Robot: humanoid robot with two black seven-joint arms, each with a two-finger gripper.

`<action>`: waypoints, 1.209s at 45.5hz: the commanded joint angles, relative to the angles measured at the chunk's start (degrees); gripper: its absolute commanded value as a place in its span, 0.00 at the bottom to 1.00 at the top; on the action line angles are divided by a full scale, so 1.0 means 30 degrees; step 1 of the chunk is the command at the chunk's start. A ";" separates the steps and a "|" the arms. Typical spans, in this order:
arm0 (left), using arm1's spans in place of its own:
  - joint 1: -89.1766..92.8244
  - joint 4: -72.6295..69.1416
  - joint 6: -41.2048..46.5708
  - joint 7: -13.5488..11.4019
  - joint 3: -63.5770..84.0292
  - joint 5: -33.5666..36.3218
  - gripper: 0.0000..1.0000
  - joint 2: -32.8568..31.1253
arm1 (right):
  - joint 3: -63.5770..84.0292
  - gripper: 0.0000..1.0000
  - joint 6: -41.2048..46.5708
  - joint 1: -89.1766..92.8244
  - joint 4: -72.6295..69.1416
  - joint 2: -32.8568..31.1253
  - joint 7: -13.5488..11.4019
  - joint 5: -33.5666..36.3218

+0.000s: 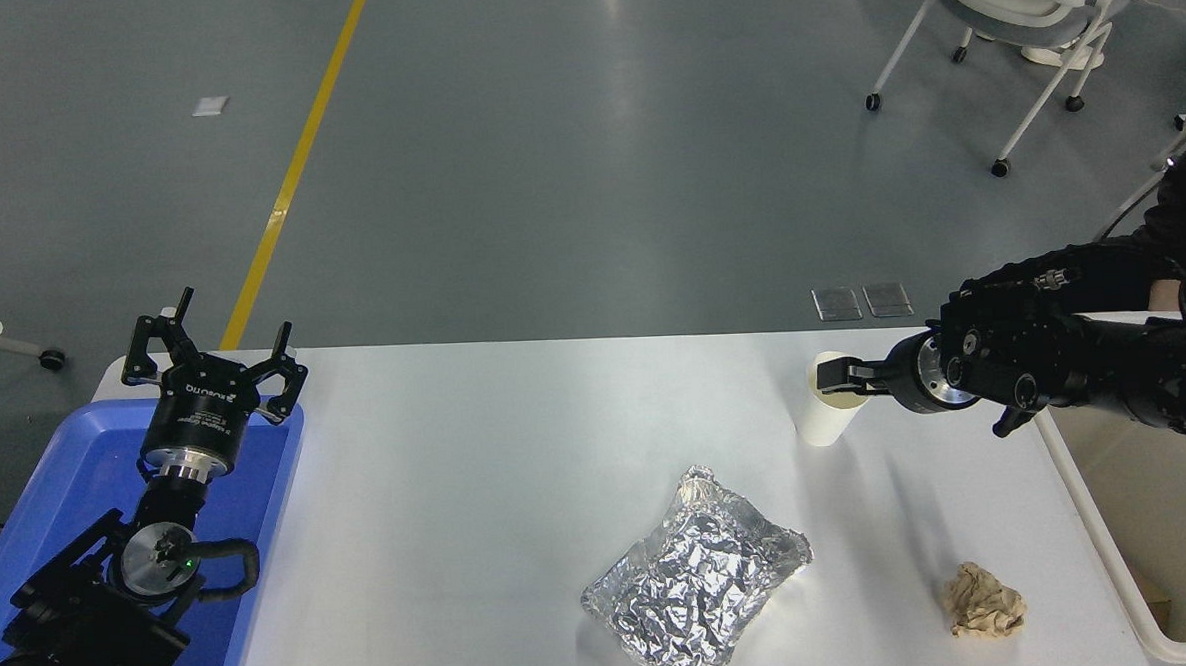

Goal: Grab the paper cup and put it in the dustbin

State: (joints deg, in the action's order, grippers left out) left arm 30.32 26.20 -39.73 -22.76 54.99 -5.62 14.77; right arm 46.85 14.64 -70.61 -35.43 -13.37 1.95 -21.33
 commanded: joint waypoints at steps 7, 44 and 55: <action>0.0000 -0.0002 0.0000 0.0000 0.0010 0.0000 1.00 0.0000 | -0.0266 0.00 -0.0192 0.0218 0.0209 0.0033 -0.0534 -0.0009; 0.0000 -0.0002 0.0000 0.0000 -0.0019 0.0000 1.00 0.0000 | 0.2778 0.00 0.3759 -1.0556 -0.8897 -0.3627 -0.0358 0.0108; 0.0000 -0.0002 0.0029 0.0029 -0.0019 0.0000 1.00 0.0000 | 0.3952 0.00 0.7304 -1.7297 -1.1715 -0.4450 -0.0299 0.0488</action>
State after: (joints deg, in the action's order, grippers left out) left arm 30.32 26.20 -39.72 -22.76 54.93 -5.62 14.76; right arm 55.08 27.13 -103.86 -61.32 -23.56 0.94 -20.66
